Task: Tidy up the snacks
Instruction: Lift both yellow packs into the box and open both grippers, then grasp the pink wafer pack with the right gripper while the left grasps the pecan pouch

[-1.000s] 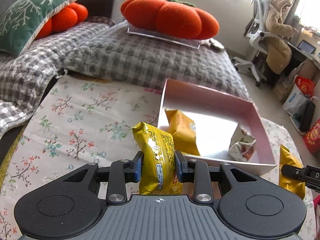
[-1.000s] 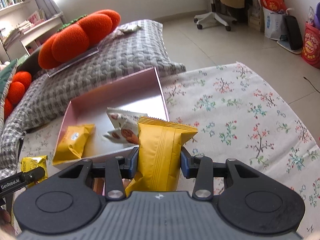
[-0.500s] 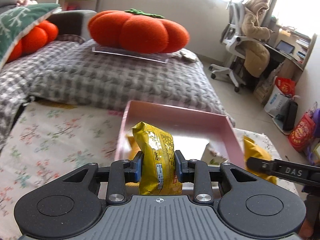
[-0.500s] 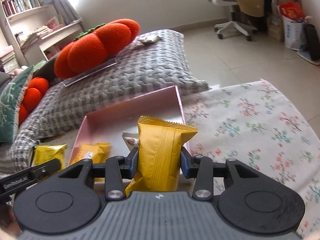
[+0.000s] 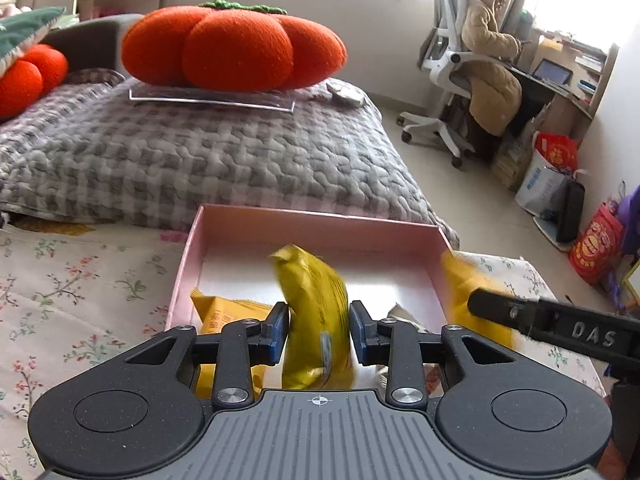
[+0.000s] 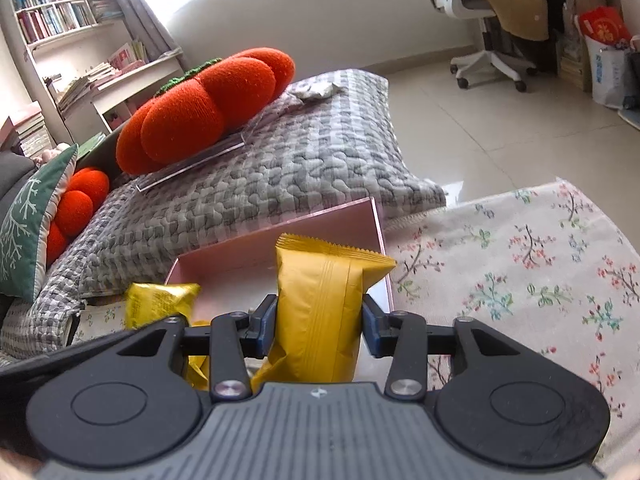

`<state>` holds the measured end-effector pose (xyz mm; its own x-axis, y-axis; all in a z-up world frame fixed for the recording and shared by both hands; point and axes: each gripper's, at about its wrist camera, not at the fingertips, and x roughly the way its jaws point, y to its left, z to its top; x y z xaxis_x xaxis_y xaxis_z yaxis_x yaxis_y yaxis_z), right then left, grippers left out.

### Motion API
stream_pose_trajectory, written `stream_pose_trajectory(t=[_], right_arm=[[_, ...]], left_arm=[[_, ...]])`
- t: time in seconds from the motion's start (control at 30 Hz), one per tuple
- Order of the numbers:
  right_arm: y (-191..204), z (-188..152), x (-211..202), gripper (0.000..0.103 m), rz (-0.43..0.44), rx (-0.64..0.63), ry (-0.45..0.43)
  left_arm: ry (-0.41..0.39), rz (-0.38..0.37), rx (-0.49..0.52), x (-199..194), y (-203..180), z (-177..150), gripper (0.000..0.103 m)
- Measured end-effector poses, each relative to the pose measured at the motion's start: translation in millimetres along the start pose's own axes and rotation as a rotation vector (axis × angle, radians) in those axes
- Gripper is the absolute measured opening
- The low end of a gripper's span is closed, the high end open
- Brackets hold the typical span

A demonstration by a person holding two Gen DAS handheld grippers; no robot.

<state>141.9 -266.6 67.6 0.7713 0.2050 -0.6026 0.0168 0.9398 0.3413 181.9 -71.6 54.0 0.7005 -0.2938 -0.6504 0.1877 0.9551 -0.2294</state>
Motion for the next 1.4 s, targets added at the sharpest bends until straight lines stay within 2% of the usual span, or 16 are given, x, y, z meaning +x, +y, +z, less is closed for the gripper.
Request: stream_pose_trajectory(t=[0.07, 0.17, 0.47, 0.6, 0.67, 0.83, 0.97, 1.13, 1.17, 1.27, 1.4], right_arm=[[1, 1, -4, 0.057, -0.014, -0.011, -0.028], [1, 4, -12, 0.058, -0.04, -0.015, -0.058], [-1, 10, -26, 0.058, -0.033, 0.04, -0.044], [4, 5, -31, 0.062, -0.027, 0.043, -0.007], [9, -1, -32, 0.064, -0.029, 0.032, 0.015], [23, -13, -34, 0.064, -0.044, -0.013, 0.086], [28, -17, -44, 0.068, -0.047, -0.022, 0.098], [29, -29, -55, 0.069, -0.075, -0.029, 0.127], [29, -31, -57, 0.069, -0.08, -0.028, 0.134], [30, -33, -59, 0.069, -0.079, -0.027, 0.152], [32, -35, -58, 0.071, -0.079, -0.041, 0.165]], left_arm=[[-0.012, 0.004, 0.005, -4, 1, 0, 0.038], [-0.019, 0.012, -0.006, -13, 6, -1, 0.046], [-0.007, 0.058, -0.075, -49, 36, -1, 0.051], [0.026, 0.064, -0.103, -62, 42, -13, 0.052], [0.045, 0.07, -0.105, -68, 43, -23, 0.057], [0.099, 0.054, -0.104, -79, 46, -44, 0.058], [0.125, 0.046, -0.116, -87, 46, -53, 0.063], [0.195, 0.037, -0.139, -89, 42, -75, 0.066], [0.208, 0.031, -0.139, -89, 40, -80, 0.07], [0.227, 0.011, -0.114, -91, 32, -93, 0.078], [0.239, 0.028, -0.05, -90, 22, -105, 0.079]])
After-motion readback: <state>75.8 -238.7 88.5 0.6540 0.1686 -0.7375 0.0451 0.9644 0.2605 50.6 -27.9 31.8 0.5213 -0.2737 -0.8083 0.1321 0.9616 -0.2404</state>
